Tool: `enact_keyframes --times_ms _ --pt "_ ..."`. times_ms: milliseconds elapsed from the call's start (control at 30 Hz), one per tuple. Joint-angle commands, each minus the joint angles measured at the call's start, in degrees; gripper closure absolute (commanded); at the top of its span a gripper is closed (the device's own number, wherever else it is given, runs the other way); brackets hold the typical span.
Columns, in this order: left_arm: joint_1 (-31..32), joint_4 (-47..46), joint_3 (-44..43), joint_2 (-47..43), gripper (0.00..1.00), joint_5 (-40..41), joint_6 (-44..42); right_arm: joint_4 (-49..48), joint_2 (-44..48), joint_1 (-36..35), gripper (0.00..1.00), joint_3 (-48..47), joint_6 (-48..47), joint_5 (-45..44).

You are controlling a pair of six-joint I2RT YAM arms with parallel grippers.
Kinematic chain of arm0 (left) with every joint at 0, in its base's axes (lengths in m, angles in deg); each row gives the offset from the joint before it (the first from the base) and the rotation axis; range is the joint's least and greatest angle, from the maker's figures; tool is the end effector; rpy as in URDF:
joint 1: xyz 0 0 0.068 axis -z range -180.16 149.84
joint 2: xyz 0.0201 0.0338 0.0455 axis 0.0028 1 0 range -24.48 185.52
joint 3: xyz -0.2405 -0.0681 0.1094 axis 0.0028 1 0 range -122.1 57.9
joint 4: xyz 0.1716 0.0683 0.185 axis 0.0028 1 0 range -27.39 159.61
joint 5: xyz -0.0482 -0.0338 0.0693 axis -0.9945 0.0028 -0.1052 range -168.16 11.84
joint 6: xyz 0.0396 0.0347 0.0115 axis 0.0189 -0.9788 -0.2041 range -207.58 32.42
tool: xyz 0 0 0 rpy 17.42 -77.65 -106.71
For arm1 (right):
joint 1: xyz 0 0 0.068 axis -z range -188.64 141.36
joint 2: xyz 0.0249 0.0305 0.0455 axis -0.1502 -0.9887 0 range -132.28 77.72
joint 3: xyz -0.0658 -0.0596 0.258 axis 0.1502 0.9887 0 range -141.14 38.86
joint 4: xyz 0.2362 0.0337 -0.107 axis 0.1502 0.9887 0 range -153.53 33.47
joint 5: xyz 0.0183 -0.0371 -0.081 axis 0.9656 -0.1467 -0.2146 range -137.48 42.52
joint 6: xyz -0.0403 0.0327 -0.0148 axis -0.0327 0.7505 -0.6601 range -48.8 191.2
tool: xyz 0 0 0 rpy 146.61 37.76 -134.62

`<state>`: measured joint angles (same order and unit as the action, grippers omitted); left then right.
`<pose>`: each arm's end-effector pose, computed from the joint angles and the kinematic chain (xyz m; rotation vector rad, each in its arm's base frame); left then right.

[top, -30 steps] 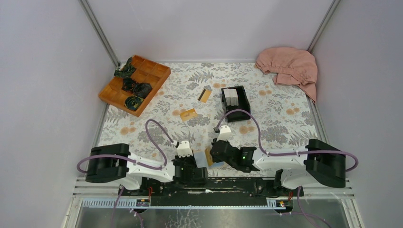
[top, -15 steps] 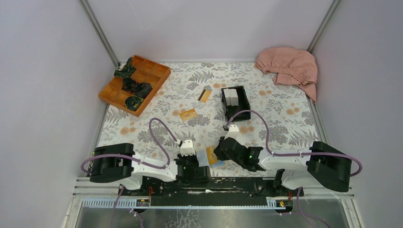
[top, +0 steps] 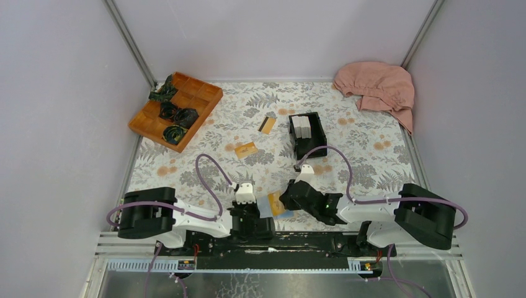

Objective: Put the credit cards into the card holder
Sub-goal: Insert the credit card into the card holder.

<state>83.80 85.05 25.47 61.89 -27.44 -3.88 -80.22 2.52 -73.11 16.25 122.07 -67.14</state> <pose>0.0503 -0.2147 0.1206 -0.1216 2.2346 -0.1515 0.1127 0.2081 0.1475 -0.0689 2.2613 0.7634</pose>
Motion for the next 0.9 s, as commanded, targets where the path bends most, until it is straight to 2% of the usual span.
enact_keyframes --times_ms 0,700,867 --pt "-0.71 -4.59 2.88 5.56 0.81 -11.45 -0.6 1.77 -3.3 -1.08 1.0 1.48 0.4 5.2" --pt "-0.71 -4.59 2.98 6.58 0.83 -11.86 -1.0 2.37 -1.09 -6.33 1.0 4.5 3.37 2.21" --pt "-0.66 -4.59 2.58 7.15 0.84 -11.91 -1.13 1.03 -3.03 -6.96 1.0 3.98 3.26 2.39"
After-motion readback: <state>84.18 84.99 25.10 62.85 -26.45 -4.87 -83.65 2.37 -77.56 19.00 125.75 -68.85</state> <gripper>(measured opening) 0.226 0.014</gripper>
